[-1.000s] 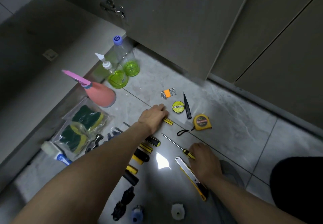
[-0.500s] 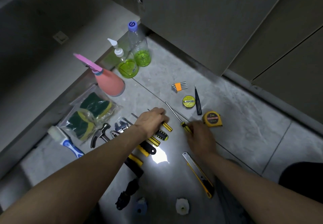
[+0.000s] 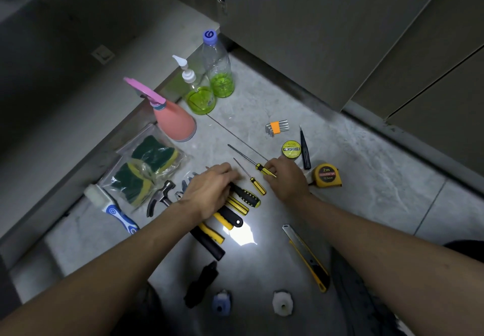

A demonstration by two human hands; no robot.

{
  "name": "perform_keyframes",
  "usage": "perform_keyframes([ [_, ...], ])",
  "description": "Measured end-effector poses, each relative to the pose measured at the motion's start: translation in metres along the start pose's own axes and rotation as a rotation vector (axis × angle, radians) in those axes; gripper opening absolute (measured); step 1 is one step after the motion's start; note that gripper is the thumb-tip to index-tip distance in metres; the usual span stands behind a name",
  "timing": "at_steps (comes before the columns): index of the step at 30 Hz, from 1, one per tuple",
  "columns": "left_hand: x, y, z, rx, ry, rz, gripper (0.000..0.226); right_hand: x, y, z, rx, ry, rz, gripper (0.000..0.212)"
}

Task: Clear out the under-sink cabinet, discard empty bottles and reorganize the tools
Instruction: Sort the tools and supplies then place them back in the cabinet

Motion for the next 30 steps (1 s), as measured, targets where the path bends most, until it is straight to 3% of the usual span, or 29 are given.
perform_keyframes([
  [6,0.022,-0.006,-0.040,0.035,0.175,-0.034,0.046,0.000,0.003,-0.004,-0.009,-0.021,0.020,0.021],
  [9,0.019,-0.003,-0.037,0.013,0.180,-0.037,0.039,0.002,0.022,-0.003,-0.089,-0.042,0.057,0.014],
  [14,0.011,0.005,0.024,-0.063,0.154,-0.115,0.036,-0.010,0.080,0.004,-0.377,-0.069,0.010,0.019],
  [17,0.003,0.004,0.082,-0.102,0.116,-0.100,0.032,-0.037,0.089,0.012,-0.341,-0.182,-0.107,0.026],
  [21,-0.013,0.006,0.150,-0.124,0.010,-0.079,0.029,-0.055,0.082,0.024,-0.191,-0.251,-0.278,0.039],
  [26,-0.047,0.014,0.195,-0.184,-0.205,-0.139,0.027,-0.074,0.103,-0.005,-0.346,-0.344,-0.297,0.050],
  [28,-0.079,-0.003,0.192,-0.095,-0.388,-0.126,0.031,-0.089,0.093,-0.026,-0.256,-0.417,-0.290,0.068],
  [30,-0.095,-0.035,0.183,0.064,-0.462,0.001,0.041,-0.101,0.081,-0.044,-0.160,-0.472,-0.283,0.078],
])
Point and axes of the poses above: each hand's wrist, its own z-axis towards the middle knuckle, its own y-axis out of the back of the hand, x = y × z, the point moved 10 cm from there along z, towards the middle knuckle, and after that the axes turned 3 degrees about -x, right-handed, at the moved point
